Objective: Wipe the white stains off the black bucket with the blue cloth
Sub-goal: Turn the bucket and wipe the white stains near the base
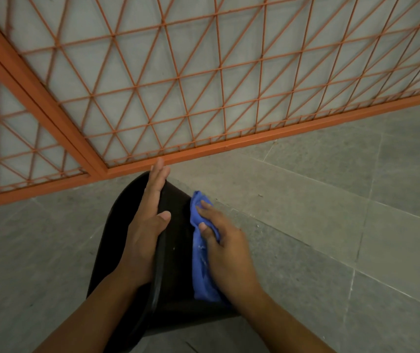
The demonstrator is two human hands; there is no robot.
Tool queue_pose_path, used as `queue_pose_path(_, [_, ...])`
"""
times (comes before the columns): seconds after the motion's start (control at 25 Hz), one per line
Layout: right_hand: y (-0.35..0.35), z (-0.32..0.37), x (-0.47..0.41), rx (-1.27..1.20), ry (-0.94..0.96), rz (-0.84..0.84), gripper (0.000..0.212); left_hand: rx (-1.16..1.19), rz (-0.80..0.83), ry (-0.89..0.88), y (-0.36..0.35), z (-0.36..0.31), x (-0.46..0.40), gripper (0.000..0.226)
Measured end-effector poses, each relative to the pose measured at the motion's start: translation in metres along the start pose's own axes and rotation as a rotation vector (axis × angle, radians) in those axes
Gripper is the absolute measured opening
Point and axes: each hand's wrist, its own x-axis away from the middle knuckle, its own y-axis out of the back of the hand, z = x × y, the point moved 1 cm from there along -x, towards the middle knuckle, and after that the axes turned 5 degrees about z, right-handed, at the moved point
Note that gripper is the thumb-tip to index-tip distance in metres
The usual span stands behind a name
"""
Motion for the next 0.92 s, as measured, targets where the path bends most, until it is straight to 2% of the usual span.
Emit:
queue_pose_path(0.16, [-0.010, 0.024, -0.011, -0.050, 0.198, 0.067, 0.032, 0.042, 0.014, 0.014, -0.002, -0.003, -0.004, 0.063])
queue_pose_path(0.36, [0.004, 0.000, -0.032, 0.007, -0.024, 0.003, 0.030, 0.013, 0.001, 0.028, -0.005, -0.005, -0.002, 0.066])
queue_pose_path(0.56, [-0.003, 0.005, -0.022, 0.003, 0.094, 0.070, 0.028, 0.064, -0.025, 0.032, 0.003, -0.003, -0.004, 0.064])
queue_pose_path(0.76, [0.009, -0.025, -0.020, 0.070, -0.120, -0.025, 0.033, 0.067, -0.053, 0.084, 0.003, -0.004, -0.001, 0.067])
queue_pose_path(0.92, [0.003, -0.015, 0.008, 0.017, -0.061, 0.034, 0.033, 0.020, -0.032, 0.048, 0.004, -0.005, -0.001, 0.067])
